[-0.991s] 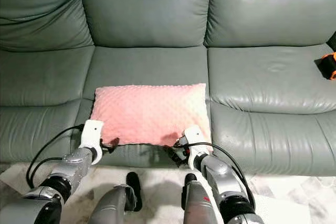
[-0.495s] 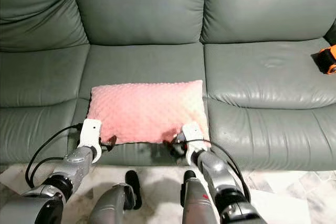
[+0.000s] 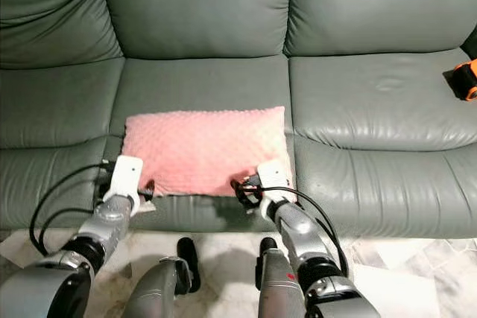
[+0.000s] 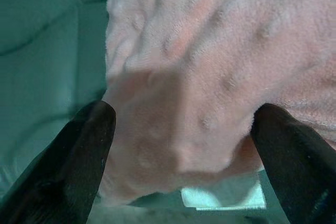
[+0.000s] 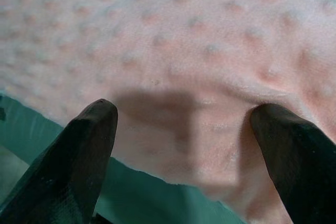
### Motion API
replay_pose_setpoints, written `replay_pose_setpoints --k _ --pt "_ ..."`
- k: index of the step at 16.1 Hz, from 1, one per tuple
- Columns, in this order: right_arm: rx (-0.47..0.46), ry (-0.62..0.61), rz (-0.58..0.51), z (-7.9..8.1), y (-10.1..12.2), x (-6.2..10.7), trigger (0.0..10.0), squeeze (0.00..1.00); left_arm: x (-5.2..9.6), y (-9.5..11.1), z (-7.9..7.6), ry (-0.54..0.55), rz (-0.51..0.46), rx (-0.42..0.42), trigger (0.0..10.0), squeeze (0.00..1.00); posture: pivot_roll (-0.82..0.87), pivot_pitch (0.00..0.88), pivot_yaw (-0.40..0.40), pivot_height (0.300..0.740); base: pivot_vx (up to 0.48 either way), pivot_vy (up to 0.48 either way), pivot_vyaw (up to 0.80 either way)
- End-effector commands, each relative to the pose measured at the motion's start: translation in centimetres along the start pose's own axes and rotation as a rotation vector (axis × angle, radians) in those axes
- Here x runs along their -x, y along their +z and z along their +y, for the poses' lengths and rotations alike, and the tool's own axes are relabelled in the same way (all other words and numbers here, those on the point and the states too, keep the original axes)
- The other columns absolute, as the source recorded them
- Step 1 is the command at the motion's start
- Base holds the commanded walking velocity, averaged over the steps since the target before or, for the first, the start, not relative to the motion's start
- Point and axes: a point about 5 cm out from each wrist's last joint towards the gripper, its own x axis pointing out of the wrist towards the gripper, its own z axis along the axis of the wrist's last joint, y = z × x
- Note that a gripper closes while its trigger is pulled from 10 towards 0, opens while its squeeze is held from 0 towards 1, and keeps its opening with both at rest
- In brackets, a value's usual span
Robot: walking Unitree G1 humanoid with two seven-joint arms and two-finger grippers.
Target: Move the pillow to the sofa
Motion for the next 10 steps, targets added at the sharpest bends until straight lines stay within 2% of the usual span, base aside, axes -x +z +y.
replay_pose_setpoints --k 1,2,4,7,10 --pt "-0.023 0.004 0.038 0.5 -1.4 0.4 10.0 0.00 0.3 -1.8 0.6 0.031 0.060 -0.009 10.0 0.00 -0.16 0.464 0.086 0.740 0.000 0.000 0.00" --pt "-0.017 0.010 0.032 0.7 -1.2 0.3 10.0 0.00 0.1 -1.3 0.8 0.030 0.049 0.013 10.0 0.00 -0.16 0.464 0.085 0.740 0.000 0.000 0.00" --pt "-0.069 0.005 0.001 0.7 -0.9 0.2 10.0 0.00 -0.1 0.0 1.2 0.031 0.001 0.051 10.0 0.00 -0.15 0.464 0.083 0.740 0.000 0.000 0.00" --pt "-0.081 -0.003 -0.001 0.9 -0.9 0.0 10.0 0.00 -0.1 0.0 1.5 0.037 -0.003 0.077 10.0 0.00 -0.15 0.461 0.083 0.740 0.000 0.000 0.00" --pt "-0.008 -0.001 -0.012 1.2 -0.2 -0.5 10.0 0.00 0.0 -0.8 1.0 0.026 0.013 0.087 10.0 0.00 -0.14 0.456 0.086 0.740 0.000 0.000 0.00"
